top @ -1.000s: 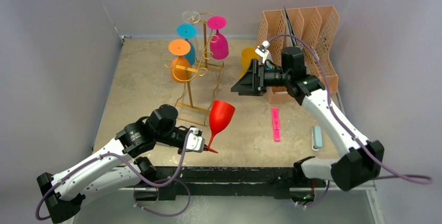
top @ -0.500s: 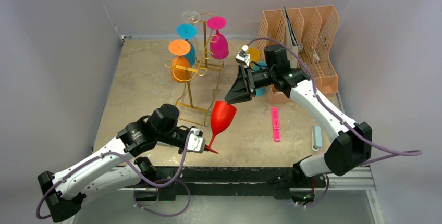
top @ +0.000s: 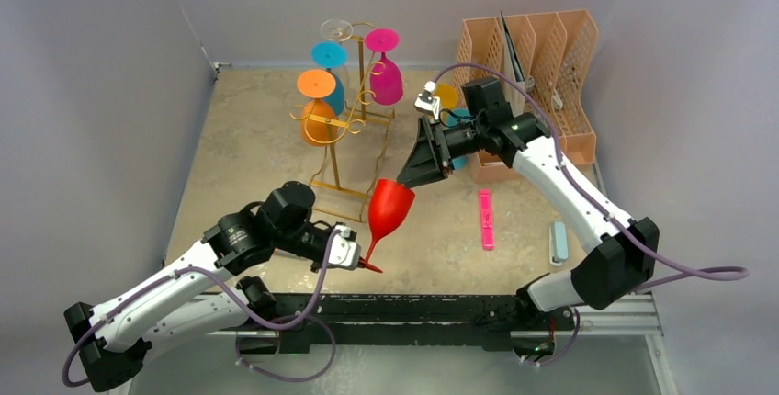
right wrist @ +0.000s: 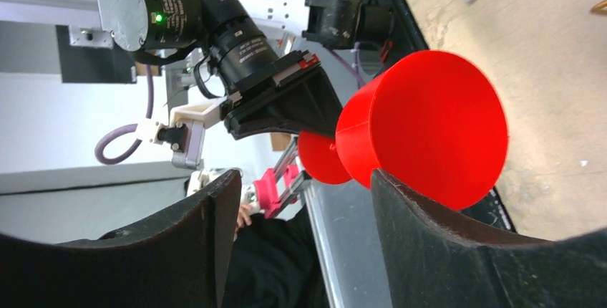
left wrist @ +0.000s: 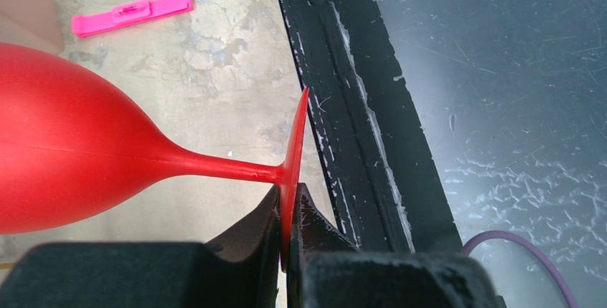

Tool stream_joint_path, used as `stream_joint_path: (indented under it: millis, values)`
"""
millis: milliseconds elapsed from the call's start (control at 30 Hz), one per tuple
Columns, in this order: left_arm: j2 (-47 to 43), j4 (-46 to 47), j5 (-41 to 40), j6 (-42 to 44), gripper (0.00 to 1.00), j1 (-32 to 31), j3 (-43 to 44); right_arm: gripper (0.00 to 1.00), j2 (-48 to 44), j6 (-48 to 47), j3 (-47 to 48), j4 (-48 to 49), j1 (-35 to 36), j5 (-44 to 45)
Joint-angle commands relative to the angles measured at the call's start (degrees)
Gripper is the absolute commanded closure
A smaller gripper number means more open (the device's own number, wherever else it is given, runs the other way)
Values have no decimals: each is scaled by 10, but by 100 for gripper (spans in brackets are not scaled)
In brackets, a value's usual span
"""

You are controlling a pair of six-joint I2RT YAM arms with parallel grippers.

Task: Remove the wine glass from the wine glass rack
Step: Place the wine glass at the center of the board.

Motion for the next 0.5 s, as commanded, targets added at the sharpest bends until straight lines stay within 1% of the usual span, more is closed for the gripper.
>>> stream_joint_path:
  millis: [0,67,167,233,300,367,467]
  values:
    - [-7,1,37,28,100,-1,27,30,-33,6,1,35,-3,62]
    - [-14,0,37,27,100,-1,24,29,-41,10,-8,48,-3,90]
    - [-17,-1,35,27,100,-1,24,27,-48,29,-21,79,-3,90]
    - [-15,0,37,26,100,-1,27,28,-42,32,-18,76,-2,93]
    - [-15,4,37,25,100,-2,27,30,-30,28,-14,49,-1,83]
    - [-15,13,37,22,100,-2,27,34,-18,30,-8,24,0,72]
    - [-13,20,37,20,100,-2,27,39,-8,33,-9,12,13,53]
